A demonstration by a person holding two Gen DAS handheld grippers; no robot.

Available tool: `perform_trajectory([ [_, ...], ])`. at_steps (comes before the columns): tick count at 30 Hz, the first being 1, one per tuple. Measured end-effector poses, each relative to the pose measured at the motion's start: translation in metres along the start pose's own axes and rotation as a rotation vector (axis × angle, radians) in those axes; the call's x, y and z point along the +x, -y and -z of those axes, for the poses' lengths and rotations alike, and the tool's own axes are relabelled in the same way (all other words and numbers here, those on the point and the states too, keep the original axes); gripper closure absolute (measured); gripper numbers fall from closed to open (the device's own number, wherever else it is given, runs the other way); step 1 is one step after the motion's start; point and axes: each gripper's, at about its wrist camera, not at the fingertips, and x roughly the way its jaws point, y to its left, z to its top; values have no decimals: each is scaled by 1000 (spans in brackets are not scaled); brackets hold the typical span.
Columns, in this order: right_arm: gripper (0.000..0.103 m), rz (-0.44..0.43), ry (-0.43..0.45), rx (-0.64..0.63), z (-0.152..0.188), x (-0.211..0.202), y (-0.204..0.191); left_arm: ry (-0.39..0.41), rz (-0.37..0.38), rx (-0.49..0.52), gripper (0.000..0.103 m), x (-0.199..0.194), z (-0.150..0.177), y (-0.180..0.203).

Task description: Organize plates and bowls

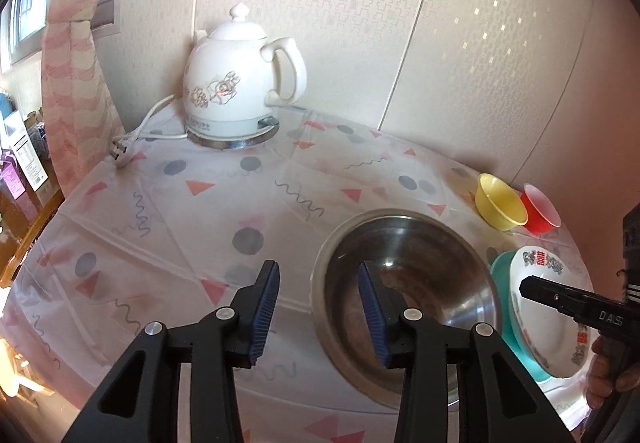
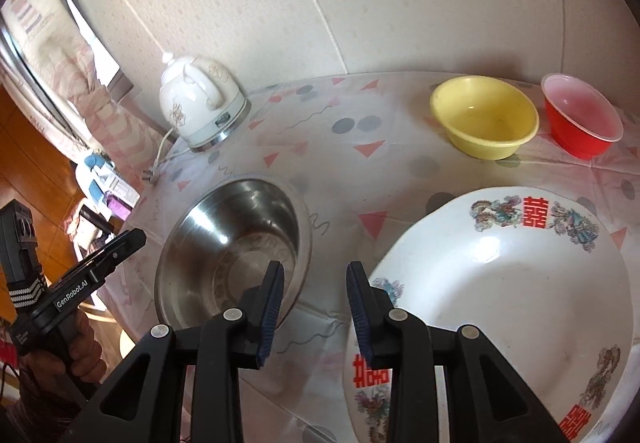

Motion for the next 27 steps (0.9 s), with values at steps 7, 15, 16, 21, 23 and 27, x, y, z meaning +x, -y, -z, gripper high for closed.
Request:
perform_trajectory([
  [7,70,49,77,182,-21,-22,60,-6,54,109,62,17,-25,58],
  [15,74,139,120,293,-45,-25,113,-98,78,173,61,59,-54,119],
  [16,74,144,121,303,-48,-23,117,-113,76,177,61,66,-57,125],
  [21,75,155,113,322,-59,-15,131,-170,84,168,61,92,-63,145],
  [23,75,158,107,331,-62,-11,136,-165,83,163,61,97,-64,150],
  [27,75,157,104,360,-69,-4,144,-178,106,165,61,110,-67,159],
])
